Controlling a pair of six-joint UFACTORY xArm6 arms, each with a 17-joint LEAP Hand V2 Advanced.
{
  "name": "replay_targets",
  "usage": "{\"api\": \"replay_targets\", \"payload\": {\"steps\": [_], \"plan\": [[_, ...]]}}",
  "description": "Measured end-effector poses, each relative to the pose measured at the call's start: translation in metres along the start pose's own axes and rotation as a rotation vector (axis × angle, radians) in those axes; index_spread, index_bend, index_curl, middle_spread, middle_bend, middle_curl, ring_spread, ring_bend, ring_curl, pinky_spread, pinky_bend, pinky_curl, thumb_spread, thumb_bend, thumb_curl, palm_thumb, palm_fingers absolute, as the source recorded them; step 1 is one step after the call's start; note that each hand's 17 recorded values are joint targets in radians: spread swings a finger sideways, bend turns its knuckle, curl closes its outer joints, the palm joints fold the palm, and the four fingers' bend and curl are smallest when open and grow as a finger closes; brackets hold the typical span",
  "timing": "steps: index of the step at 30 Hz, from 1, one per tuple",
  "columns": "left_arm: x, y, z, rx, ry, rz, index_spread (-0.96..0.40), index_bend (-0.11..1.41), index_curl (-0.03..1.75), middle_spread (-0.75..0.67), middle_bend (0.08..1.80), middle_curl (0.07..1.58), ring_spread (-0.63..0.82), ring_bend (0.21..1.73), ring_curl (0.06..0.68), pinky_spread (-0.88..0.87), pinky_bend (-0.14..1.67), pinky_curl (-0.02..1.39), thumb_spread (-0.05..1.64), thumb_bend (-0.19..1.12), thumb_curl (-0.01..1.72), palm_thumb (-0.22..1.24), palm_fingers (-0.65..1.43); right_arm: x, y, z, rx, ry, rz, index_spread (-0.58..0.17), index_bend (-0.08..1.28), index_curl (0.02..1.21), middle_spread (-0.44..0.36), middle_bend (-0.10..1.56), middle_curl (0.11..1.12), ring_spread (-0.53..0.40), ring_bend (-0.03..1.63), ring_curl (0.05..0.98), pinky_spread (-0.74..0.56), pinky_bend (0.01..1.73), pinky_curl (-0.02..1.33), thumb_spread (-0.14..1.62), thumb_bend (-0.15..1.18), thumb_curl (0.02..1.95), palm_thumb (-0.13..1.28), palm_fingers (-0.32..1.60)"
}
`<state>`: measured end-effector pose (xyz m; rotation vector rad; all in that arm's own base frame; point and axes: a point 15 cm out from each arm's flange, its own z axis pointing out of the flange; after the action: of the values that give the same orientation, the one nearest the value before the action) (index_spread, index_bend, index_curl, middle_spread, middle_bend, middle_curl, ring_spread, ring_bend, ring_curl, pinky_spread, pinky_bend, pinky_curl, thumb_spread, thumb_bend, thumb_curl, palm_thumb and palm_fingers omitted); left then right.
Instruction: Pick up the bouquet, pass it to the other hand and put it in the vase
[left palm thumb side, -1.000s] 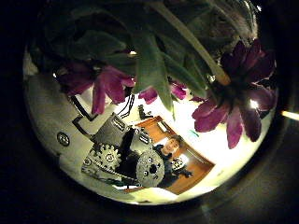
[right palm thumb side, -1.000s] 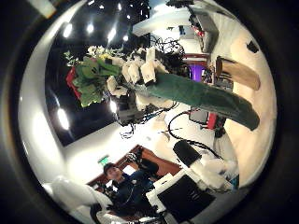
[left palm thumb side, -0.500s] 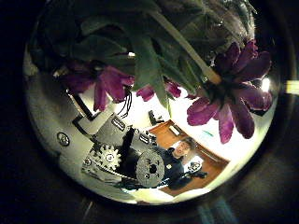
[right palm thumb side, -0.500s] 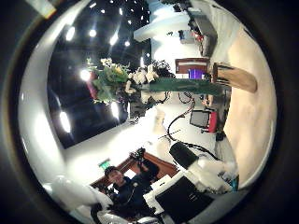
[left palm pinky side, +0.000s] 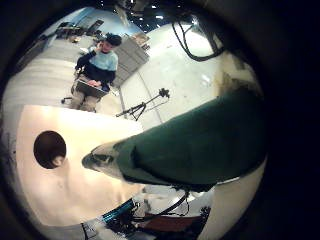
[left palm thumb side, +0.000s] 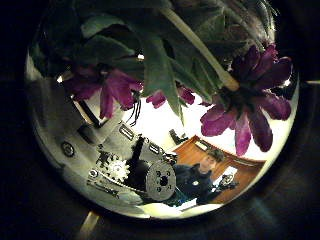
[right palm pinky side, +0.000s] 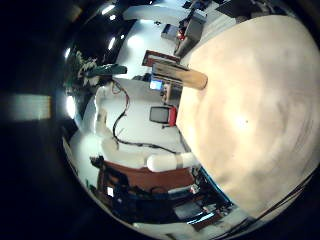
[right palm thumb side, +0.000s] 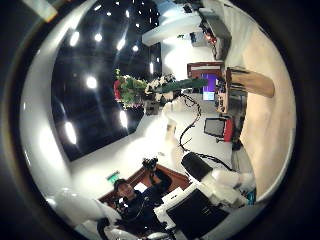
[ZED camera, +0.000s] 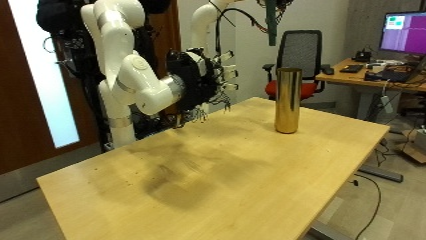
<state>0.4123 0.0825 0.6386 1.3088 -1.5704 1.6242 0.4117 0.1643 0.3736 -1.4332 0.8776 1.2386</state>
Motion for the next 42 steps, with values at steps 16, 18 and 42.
{"api": "replay_targets", "payload": {"steps": [16, 18, 42], "plan": [[-0.094, 0.02, 0.003, 0.001, -0.031, -0.121, -0.77, 0.43, 1.4, -0.48, 1.17, 0.95, -0.41, 1.44, 0.611, -0.55, 1.14, 0.8, 0.23, -0.02, 0.93, 1.12, 1.06, 0.002, 0.0, 0.004, -0.008, -0.003, 0.004, -0.383, 0.17, 0.28, 0.017, 0.18, 0.28, 0.066, 0.3, 0.264, 0.22, 0.36, 0.33, 0.91, -0.03, 0.48, 0.85, 0.01], [-0.107, 0.02, 0.008, 0.003, -0.038, -0.133, -0.76, 0.43, 1.41, -0.49, 1.17, 0.95, -0.41, 1.44, 0.612, -0.56, 1.13, 0.8, 0.23, -0.02, 0.94, 1.12, 1.06, 0.002, 0.001, 0.004, -0.009, -0.004, 0.005, -0.383, 0.17, 0.28, 0.014, 0.18, 0.28, 0.062, 0.29, 0.263, 0.22, 0.35, 0.33, 0.91, -0.03, 0.48, 0.84, 0.01], [-0.178, 0.046, -0.007, 0.002, -0.055, -0.142, -0.55, 0.12, 1.33, -0.3, 0.7, 0.85, -0.28, 1.13, 0.541, -0.49, 0.9, 0.76, 0.77, -0.08, 0.67, 0.55, -0.07, 0.007, 0.001, 0.002, -0.004, -0.011, 0.009, -0.381, 0.19, 0.31, 0.001, 0.17, 0.28, 0.049, 0.25, 0.264, 0.21, 0.27, 0.32, 0.91, -0.03, 0.49, 0.85, 0.09]]}}
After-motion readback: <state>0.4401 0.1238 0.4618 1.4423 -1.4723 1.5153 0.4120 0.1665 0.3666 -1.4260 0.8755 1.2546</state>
